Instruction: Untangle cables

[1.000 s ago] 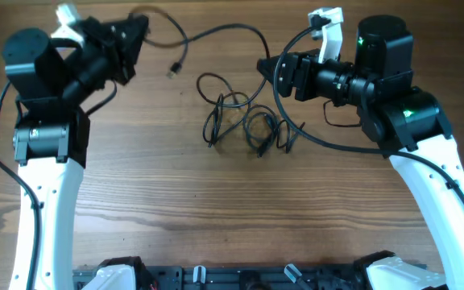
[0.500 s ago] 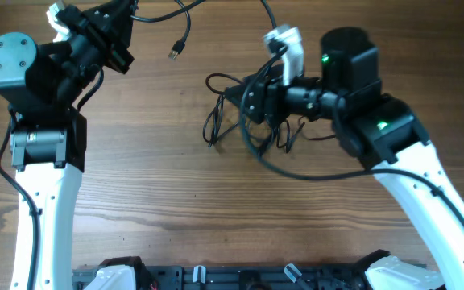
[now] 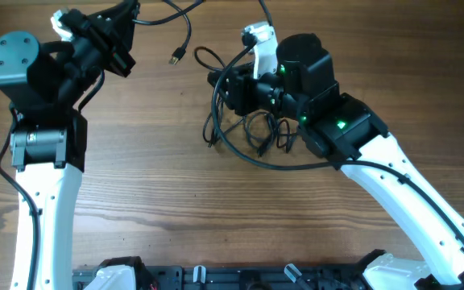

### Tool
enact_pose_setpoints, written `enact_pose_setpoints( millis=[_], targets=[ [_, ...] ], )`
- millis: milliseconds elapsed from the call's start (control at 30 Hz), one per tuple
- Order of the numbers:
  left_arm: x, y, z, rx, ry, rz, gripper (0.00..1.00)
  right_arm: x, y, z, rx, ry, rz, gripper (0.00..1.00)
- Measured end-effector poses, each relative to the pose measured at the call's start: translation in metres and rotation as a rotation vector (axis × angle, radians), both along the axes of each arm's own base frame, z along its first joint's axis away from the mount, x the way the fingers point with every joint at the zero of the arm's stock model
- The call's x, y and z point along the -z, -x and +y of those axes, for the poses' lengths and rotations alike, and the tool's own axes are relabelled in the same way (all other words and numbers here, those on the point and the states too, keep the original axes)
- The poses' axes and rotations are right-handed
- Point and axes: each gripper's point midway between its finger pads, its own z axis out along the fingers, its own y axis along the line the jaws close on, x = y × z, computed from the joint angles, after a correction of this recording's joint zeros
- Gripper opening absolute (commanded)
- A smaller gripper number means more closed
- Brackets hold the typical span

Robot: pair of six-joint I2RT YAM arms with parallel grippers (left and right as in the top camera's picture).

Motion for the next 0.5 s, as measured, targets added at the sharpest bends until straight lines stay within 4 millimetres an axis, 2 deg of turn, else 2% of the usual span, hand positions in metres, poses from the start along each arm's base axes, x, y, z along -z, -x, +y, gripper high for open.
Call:
enact_pose_setpoints(
  millis=[67, 100, 233, 267, 300, 333, 367, 433, 500],
  targets=[
    [0.003, 0.0, 0.001, -0.006, 0.001, 0.016, 0.04, 0.002, -0.004, -0.004, 0.048, -0.005, 0.025, 0.06],
    [0.007, -0.001, 0.002, -0.013, 0.001, 0.033, 0.04, 0.001, -0.006, -0.009, 0.081, -0.001, 0.027, 0.04],
    [0.017, -0.004, 0.008, -0.051, -0.032, 0.057, 0.04, -0.016, -0.001, -0.045, 0.237, 0.043, -0.008, 0.04],
    [0.019, -0.005, 0.01, -0.065, -0.036, 0.062, 0.04, -0.021, 0.001, -0.062, 0.303, 0.067, -0.021, 0.04],
    [0.019, -0.006, 0.011, -0.074, -0.039, 0.061, 0.04, -0.031, 0.003, -0.081, 0.38, 0.081, -0.053, 0.07],
    [0.019, -0.006, 0.012, -0.08, -0.04, 0.063, 0.04, -0.034, 0.005, -0.09, 0.415, 0.094, -0.06, 0.29],
    [0.02, -0.006, 0.013, -0.083, -0.047, 0.061, 0.04, -0.036, 0.005, -0.102, 0.467, 0.112, -0.07, 0.4],
    [0.02, -0.006, 0.013, -0.082, -0.065, 0.051, 0.04, -0.028, 0.006, -0.109, 0.501, 0.137, -0.042, 0.49],
    [0.02, -0.006, 0.012, -0.079, -0.081, 0.042, 0.04, -0.02, 0.008, -0.114, 0.536, 0.139, 0.003, 0.52]
  ],
)
